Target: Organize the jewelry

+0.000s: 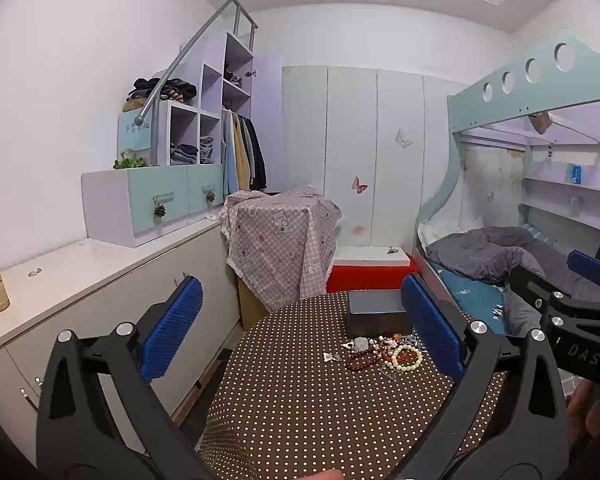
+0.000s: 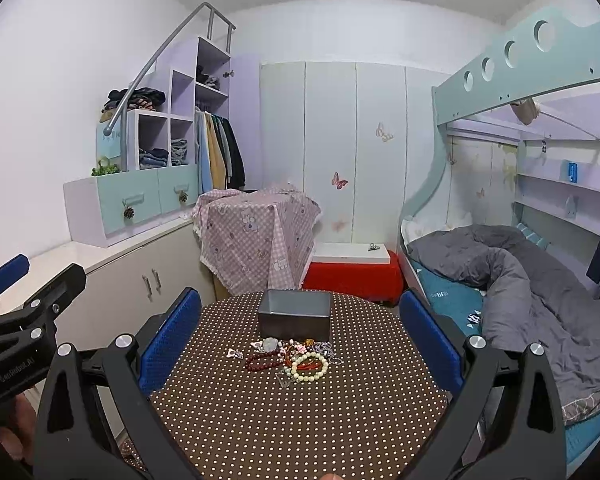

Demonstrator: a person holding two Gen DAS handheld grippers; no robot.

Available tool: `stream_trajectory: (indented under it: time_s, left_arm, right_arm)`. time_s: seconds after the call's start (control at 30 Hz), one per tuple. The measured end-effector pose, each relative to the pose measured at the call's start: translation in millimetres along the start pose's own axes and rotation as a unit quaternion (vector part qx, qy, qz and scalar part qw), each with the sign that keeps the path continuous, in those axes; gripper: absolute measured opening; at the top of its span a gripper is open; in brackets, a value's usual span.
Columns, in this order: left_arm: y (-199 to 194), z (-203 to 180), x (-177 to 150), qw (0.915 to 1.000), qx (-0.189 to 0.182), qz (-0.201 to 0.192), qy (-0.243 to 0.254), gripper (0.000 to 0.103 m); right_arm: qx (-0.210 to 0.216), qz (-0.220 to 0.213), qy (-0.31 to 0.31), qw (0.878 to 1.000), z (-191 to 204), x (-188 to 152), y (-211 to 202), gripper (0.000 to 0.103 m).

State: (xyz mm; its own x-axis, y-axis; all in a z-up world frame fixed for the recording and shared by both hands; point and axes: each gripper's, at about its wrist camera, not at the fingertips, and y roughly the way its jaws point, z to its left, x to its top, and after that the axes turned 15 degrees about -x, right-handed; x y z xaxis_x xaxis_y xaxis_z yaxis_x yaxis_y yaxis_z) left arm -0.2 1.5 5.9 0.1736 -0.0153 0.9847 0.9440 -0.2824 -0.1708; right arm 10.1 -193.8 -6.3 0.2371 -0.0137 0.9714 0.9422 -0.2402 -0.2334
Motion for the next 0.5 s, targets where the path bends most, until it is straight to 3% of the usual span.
stream_trajectory:
  time_s: [0.5]
  left_arm:
    - [9.4,3.7,5.5,1.0000,-0.005,-0.007,0.003,0.098]
  right_arm:
    - [-0.003,-0.012,-0.005,1.000,-0.2,4.2,3.9,0.096]
